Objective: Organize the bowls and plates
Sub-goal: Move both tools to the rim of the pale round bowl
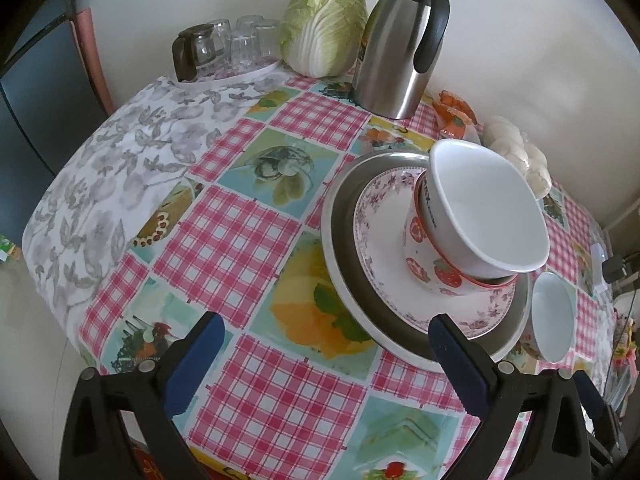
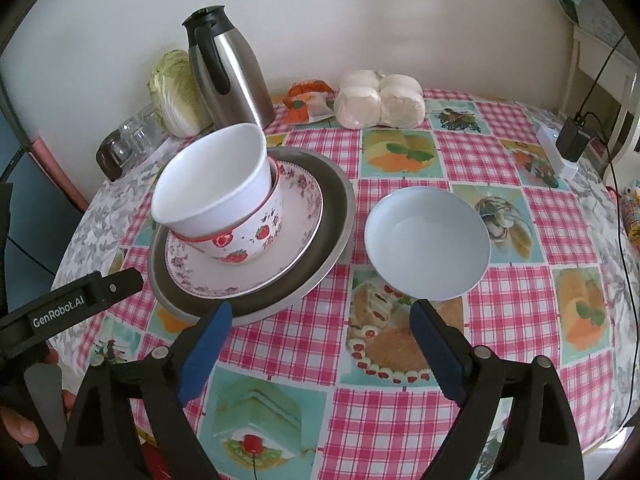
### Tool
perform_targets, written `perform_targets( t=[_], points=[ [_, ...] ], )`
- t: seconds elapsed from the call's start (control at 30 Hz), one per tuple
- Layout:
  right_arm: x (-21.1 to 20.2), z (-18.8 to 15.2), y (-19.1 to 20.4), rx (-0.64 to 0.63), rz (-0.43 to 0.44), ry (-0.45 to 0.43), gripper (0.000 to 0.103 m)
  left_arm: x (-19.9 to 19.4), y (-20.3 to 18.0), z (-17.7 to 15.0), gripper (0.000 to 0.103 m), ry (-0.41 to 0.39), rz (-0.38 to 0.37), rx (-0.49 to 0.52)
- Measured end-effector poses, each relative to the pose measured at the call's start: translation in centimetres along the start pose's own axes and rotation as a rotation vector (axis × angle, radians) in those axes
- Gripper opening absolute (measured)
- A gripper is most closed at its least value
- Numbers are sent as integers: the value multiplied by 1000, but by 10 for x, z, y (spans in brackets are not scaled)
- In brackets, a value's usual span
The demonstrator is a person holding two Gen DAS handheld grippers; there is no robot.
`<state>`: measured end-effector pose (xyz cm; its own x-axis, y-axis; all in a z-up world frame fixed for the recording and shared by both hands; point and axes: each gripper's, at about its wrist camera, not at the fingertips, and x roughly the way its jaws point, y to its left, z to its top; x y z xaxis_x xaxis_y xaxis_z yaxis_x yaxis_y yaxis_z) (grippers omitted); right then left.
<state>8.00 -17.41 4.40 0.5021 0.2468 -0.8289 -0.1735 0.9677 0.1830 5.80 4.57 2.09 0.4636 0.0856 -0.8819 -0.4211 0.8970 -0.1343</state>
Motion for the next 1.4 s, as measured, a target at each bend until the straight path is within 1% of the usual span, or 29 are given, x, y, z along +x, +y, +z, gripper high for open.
perform_targets(
  t=[0.2,0.33,0.57,0.67,0.8,0.97,1.07,1.13,1.2,1.27,1.33,1.4],
  points=[
    [-5,5,-19,47,2,-36,91,-7,-13,-1,103,-41,-28,34],
    [-9,8,-43,105,-11,-56,91,-14,-31,-3,103,-100,-60,83],
    [-8,5,-85,209,-33,-34,92,-22,-69,-9,103,-146,-178,167],
    [-6,3,-100,243,-43,-24,92,-25,-85,-13,103,-150,-218,188],
    [-5,1,-119,285,-47,-16,92,-27,-103,-18,103,-141,-296,182],
    [-5,-2,-143,332,-66,-8,92,-21,-126,-22,103,-124,-311,192],
    [-3,-3,-157,366,-78,-5,92,-15,-139,-26,103,-103,-338,198],
    [-1,-3,-165,386,-83,-8,92,-12,-147,-28,103,-102,-377,193],
    [3,-3,-173,408,-78,0,92,-9,-154,-32,103,-104,-394,180],
    [7,-4,-179,423,-75,11,92,-5,-160,-35,103,-89,-431,167],
    [10,-5,-184,435,-76,20,92,2,-166,-36,103,-57,-425,167],
    [13,-5,-188,446,-73,23,92,10,-173,-39,103,-17,-400,184]
  ],
)
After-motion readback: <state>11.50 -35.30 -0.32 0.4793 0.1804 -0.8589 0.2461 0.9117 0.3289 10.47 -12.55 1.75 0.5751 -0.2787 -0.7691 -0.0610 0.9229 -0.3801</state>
